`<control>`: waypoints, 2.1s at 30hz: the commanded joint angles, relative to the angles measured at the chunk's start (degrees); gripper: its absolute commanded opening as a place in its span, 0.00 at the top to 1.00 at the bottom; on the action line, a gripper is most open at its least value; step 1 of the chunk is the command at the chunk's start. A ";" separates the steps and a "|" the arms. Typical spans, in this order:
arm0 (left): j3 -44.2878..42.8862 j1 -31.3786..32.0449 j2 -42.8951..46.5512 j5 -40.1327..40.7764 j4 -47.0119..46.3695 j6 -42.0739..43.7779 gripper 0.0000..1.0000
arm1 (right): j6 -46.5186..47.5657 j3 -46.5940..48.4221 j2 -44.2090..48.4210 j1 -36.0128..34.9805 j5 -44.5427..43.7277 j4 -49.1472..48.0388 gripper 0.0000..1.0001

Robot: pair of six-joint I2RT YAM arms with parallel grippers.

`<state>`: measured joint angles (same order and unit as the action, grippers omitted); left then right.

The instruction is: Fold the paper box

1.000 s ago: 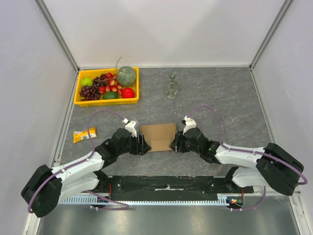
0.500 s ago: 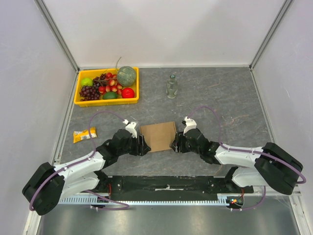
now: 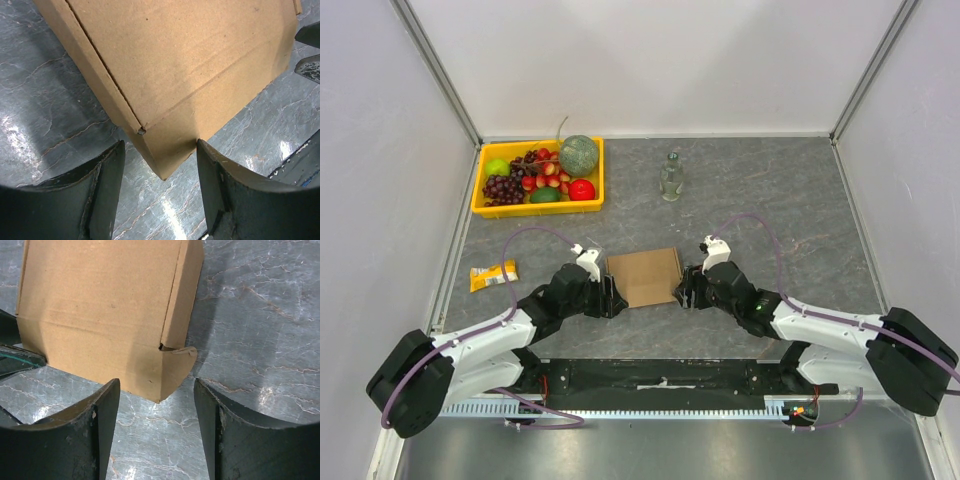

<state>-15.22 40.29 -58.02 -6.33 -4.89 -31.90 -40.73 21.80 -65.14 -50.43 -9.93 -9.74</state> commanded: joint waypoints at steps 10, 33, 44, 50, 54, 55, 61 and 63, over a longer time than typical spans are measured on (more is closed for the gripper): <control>-1.39 0.23 1.15 0.00 -1.71 -0.09 0.35 | 1.62 -0.53 -6.04 0.60 5.09 -10.90 0.34; -1.65 0.22 -1.40 -0.71 -3.73 -0.62 0.37 | 1.27 -2.38 -9.47 1.39 6.51 -16.10 0.46; -1.91 0.23 -0.61 1.14 -2.15 -0.97 0.40 | 1.53 -4.22 -10.18 2.18 6.59 -20.93 0.55; -4.37 0.31 5.36 4.12 7.77 -0.71 0.40 | 1.44 -4.05 -10.53 2.89 7.03 -21.02 0.55; -5.60 0.22 9.85 6.06 14.10 -0.44 0.33 | 1.62 -3.87 -10.97 3.24 7.65 -21.46 0.56; -5.87 0.22 10.29 6.06 15.42 -0.27 0.32 | 1.53 -3.96 -11.23 3.50 7.82 -21.72 0.56; -7.54 0.23 13.80 6.15 19.91 -1.06 0.32 | 1.62 -3.17 -12.90 4.03 9.14 -22.87 0.57; -9.11 0.22 15.56 8.26 20.26 -0.62 0.34 | 1.62 -3.17 -13.16 4.12 9.14 -22.96 0.58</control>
<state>-20.08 40.34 -45.76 -1.17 12.40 -31.92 -39.57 18.02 -77.41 -46.78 -1.28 -30.13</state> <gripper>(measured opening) 0.676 0.431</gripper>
